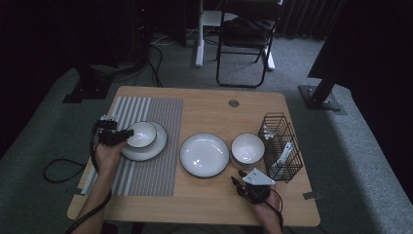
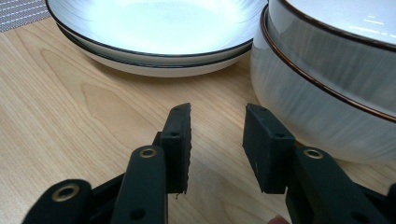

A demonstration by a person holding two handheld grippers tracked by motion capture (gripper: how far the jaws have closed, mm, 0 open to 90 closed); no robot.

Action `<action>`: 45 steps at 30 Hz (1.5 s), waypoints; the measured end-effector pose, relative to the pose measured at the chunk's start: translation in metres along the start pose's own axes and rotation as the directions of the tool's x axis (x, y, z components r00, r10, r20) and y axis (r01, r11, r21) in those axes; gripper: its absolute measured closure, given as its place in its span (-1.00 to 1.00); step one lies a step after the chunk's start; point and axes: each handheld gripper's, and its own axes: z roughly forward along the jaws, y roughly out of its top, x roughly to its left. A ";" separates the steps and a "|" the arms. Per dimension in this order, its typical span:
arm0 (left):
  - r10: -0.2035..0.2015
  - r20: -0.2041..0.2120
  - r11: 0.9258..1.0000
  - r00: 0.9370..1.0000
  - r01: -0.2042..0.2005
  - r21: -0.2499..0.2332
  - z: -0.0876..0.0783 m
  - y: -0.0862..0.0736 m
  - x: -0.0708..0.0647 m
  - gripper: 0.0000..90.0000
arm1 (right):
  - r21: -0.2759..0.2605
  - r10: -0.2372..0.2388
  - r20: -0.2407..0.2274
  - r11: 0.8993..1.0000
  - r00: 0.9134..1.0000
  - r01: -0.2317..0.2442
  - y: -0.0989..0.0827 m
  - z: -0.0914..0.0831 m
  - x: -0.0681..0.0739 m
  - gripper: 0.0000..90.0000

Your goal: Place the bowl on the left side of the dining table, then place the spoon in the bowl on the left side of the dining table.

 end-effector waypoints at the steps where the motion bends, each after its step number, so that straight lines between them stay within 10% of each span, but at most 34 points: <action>1: -0.001 0.002 1.000 1.000 0.001 -0.008 -0.001 0.000 -0.001 0.54 | 0.001 0.001 0.000 1.000 1.000 -0.001 0.000 0.000 0.000 0.35; 24: 0.051 0.108 0.985 0.993 -0.033 -0.169 -0.043 0.015 -0.027 0.28 | 0.030 -0.023 -0.013 0.999 1.000 0.024 0.005 -0.003 0.000 0.27; 37: 0.175 0.194 0.968 0.965 -0.133 -0.214 -0.058 0.004 -0.056 0.26 | 0.039 -0.048 -0.150 0.998 0.988 0.054 0.024 -0.027 -0.001 0.12; 45: 0.267 0.260 0.951 0.928 -0.209 -0.228 -0.054 -0.012 -0.078 0.25 | 0.048 -0.050 -0.200 0.997 0.979 0.061 0.036 -0.043 -0.014 0.13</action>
